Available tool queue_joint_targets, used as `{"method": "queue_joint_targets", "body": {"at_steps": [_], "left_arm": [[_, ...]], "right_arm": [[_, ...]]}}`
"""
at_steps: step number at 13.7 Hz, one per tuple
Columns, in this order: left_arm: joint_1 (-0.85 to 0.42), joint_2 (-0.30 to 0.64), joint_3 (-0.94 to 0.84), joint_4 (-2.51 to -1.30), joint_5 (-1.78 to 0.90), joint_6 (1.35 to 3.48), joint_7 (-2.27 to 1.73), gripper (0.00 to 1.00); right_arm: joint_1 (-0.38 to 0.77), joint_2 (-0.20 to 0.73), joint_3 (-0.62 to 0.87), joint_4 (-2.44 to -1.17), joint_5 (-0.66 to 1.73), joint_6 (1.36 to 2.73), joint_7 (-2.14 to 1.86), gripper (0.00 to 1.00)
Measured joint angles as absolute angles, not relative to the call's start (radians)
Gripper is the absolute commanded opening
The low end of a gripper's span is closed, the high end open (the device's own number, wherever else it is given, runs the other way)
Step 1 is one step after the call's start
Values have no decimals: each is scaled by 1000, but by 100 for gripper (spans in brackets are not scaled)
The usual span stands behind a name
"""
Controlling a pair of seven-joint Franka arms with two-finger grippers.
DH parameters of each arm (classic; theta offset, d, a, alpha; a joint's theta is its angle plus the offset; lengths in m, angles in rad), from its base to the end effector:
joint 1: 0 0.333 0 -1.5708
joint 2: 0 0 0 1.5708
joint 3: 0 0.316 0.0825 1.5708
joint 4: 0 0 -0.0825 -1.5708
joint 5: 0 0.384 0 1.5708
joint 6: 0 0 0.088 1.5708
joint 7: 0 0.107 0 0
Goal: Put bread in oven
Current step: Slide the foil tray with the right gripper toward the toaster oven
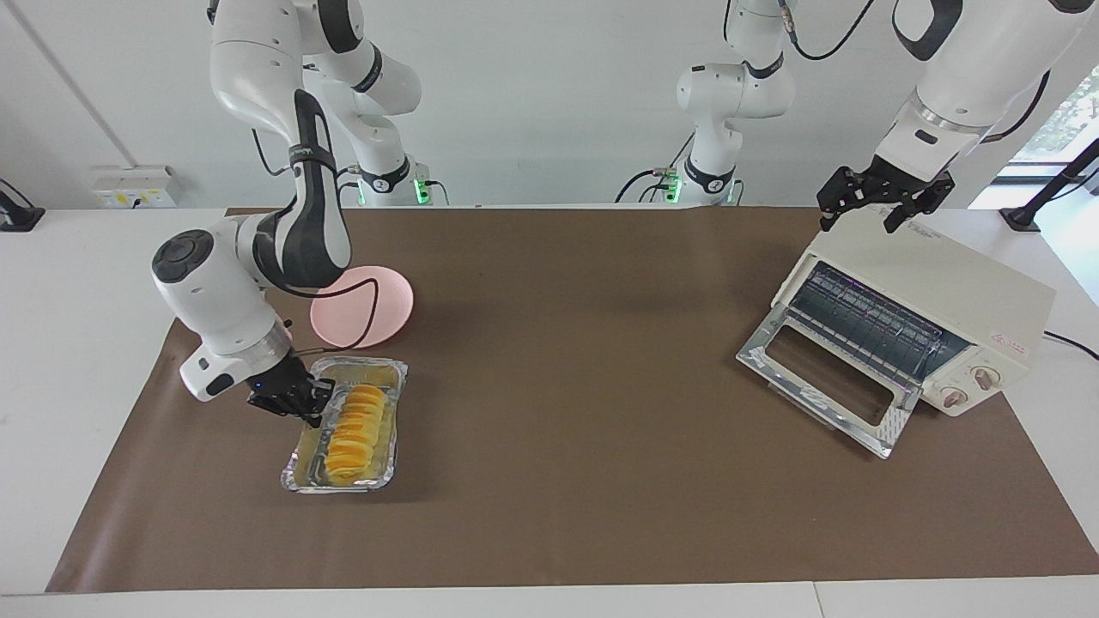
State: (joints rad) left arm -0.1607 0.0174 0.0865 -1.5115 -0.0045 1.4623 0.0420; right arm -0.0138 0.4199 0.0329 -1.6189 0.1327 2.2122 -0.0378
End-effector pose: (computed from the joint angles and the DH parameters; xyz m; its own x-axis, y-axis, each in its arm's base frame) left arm 0.5473 -0.0417 0.6334 0.9910 -0.1162 -0.0663 -0.1160 -0.9932 0.0058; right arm 0.6892 0.0147 0.3986 0.9847 -0.0280 0.1718 -0.0064 -0.9921 -0.1250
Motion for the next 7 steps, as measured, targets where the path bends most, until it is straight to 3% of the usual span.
{"method": "queue_joint_targets", "body": {"at_steps": [7], "left_arm": [[-161, 17, 86, -1511, -5, 1462, 42, 100]], "right_arm": [[244, 472, 35, -1520, 131, 2181, 237, 0]]}}
